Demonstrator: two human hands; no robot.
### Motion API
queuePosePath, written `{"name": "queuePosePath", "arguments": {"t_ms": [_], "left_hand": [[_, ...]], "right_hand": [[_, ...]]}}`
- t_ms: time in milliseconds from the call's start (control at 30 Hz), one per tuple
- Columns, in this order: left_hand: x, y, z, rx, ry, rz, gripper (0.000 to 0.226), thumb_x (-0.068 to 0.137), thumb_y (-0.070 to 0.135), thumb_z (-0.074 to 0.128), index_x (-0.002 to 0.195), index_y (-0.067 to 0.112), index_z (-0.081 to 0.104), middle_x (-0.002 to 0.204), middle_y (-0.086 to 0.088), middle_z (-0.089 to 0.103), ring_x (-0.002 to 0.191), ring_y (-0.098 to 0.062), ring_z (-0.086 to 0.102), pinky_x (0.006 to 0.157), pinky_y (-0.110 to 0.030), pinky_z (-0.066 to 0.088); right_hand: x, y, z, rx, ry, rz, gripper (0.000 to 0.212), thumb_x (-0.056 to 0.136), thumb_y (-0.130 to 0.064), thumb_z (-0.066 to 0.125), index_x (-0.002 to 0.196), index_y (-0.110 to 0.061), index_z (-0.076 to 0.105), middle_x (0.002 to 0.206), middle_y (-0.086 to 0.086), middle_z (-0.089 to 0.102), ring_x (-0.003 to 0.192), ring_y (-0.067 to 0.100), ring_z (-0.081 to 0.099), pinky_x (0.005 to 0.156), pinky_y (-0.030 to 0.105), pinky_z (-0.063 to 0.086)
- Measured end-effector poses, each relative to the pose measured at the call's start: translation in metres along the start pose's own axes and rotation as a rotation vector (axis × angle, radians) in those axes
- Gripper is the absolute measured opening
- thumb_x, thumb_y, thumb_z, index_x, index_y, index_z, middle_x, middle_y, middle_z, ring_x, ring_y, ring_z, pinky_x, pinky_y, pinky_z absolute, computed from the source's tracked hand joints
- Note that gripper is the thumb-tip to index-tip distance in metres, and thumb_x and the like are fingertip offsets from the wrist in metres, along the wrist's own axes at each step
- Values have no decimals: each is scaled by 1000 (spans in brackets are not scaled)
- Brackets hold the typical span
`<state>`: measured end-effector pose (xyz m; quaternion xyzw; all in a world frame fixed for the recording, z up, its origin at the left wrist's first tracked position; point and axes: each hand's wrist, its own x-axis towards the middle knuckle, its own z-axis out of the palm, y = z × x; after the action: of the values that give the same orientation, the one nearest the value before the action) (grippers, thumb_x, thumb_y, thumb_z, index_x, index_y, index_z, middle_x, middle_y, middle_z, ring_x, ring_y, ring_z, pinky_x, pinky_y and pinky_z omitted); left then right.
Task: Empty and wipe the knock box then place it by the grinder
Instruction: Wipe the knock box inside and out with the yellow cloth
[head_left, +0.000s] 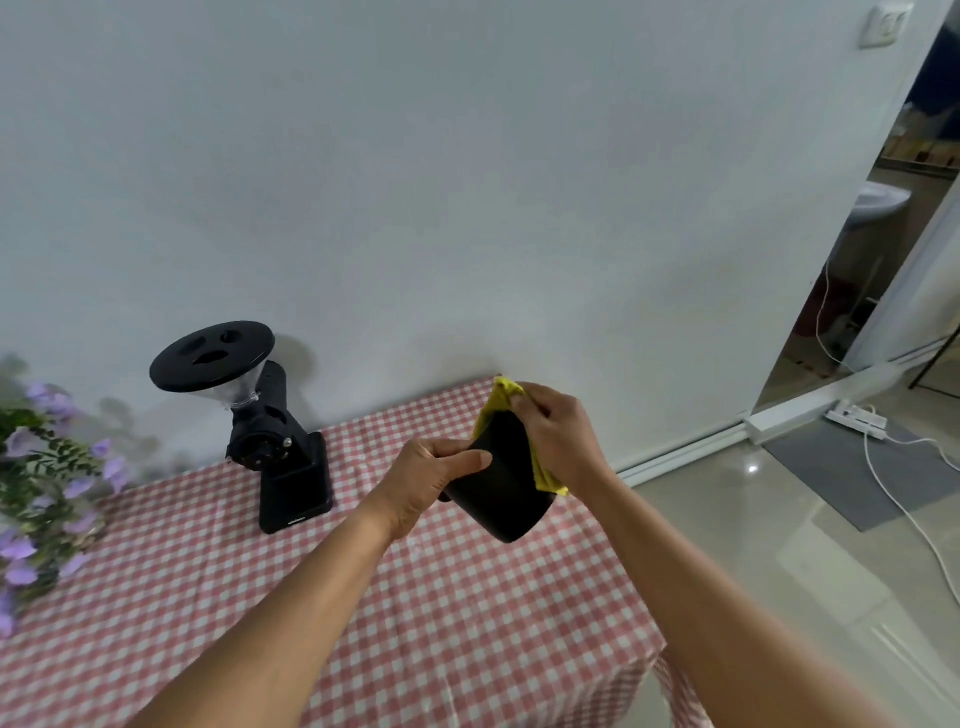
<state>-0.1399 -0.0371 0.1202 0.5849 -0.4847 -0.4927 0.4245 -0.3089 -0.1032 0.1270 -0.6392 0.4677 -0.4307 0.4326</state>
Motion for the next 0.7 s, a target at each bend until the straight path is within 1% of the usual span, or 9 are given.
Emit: {"name": "queuePosePath", "arguments": {"t_ms": [33, 100, 167, 233, 367, 433, 533, 600, 700], "left_hand": [[2, 0, 0, 1, 14, -3, 17, 88, 21, 72, 97, 8, 80, 68, 5, 73, 58, -3, 60, 59, -23, 42], [5, 1, 1, -11, 27, -13, 19, 88, 21, 73, 96, 6, 80, 67, 3, 71, 58, -5, 58, 57, -24, 41], [6, 1, 1, -49, 31, -22, 15, 88, 21, 74, 89, 8, 81, 64, 2, 67, 57, -10, 55, 55, -26, 38], [6, 0, -1, -89, 30, -19, 13, 88, 20, 73, 80, 12, 79, 60, 3, 65, 56, -12, 53, 54, -28, 36], [4, -5, -4, -78, 33, -16, 14, 88, 20, 73, 83, 9, 79, 61, 0, 64, 57, -12, 53, 54, -28, 36], [5, -4, -4, -58, 30, -10, 13, 88, 20, 73, 83, 10, 79, 61, 2, 65, 57, -11, 54, 54, -27, 37], [3, 0, -1, -16, -4, 0, 13, 88, 17, 73, 92, 6, 80, 65, 3, 72, 55, -6, 62, 51, -20, 43], [3, 1, 0, -25, -4, 2, 15, 88, 15, 72, 93, 2, 78, 67, 2, 74, 56, -5, 65, 50, -17, 45], [3, -3, -2, -59, 12, 18, 17, 87, 19, 73, 75, 7, 74, 58, 0, 61, 53, -11, 54, 50, -23, 39]], "right_hand": [[-6, 0, 3, -37, 39, -63, 23, 97, -19, 55, 105, -27, 75, 89, -19, 70, 79, -6, 63, 72, 11, 48], [-17, 9, 8, -84, 130, -247, 26, 97, -12, 55, 111, -24, 74, 100, -21, 68, 92, -8, 63, 84, 12, 49], [-24, 26, 11, -125, 170, -452, 26, 95, -12, 54, 113, -15, 73, 112, -14, 67, 108, 1, 62, 96, 20, 48], [-27, 38, 14, -138, 138, -518, 29, 95, -18, 52, 115, -14, 72, 123, -5, 66, 119, 11, 60, 103, 28, 46], [-21, 37, 15, -137, 108, -362, 30, 96, -27, 52, 118, -22, 71, 127, -1, 68, 120, 15, 62, 103, 33, 47], [-14, 28, 14, -133, 91, -281, 26, 97, -24, 55, 118, -25, 71, 120, -5, 71, 111, 14, 66, 97, 31, 51], [-4, 15, 13, -140, 68, -128, 22, 98, -28, 54, 110, -30, 72, 100, -9, 75, 90, 11, 69, 81, 28, 54], [2, 12, 10, -73, 53, 6, 20, 96, -31, 53, 96, -25, 72, 82, -6, 71, 72, 12, 63, 68, 30, 50], [6, 16, 9, 74, 56, 162, 31, 95, -36, 50, 86, -12, 67, 71, 6, 60, 64, 19, 54, 61, 35, 44]]}}
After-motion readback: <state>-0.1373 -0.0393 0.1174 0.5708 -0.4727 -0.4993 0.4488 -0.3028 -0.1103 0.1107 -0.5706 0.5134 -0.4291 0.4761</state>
